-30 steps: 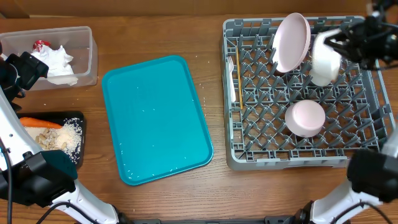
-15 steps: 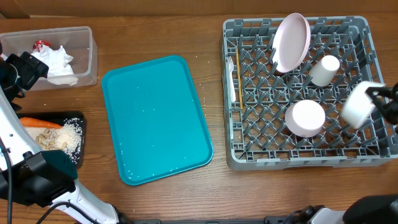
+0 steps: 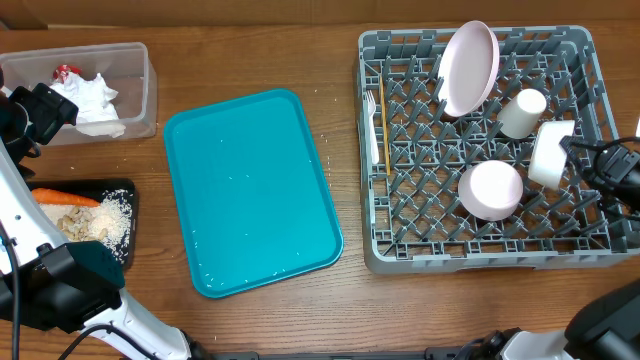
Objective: Sort waste into correct bins and load items into the dishwasher rack
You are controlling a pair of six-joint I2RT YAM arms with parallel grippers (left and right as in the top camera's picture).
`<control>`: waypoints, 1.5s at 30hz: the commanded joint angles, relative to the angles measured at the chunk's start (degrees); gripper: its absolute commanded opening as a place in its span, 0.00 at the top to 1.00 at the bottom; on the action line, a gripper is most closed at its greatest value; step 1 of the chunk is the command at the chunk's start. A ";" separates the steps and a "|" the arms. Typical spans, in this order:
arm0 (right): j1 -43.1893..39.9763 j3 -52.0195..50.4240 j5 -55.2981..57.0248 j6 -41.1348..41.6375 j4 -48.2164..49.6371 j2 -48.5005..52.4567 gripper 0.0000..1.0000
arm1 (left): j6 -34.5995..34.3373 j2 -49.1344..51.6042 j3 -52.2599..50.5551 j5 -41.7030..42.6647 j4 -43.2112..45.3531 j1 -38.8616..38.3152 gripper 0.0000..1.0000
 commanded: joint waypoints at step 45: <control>20.28 0.57 57.59 46.05 11.13 -4.00 0.00 | -0.55 0.46 -0.33 -0.22 -0.11 0.09 0.00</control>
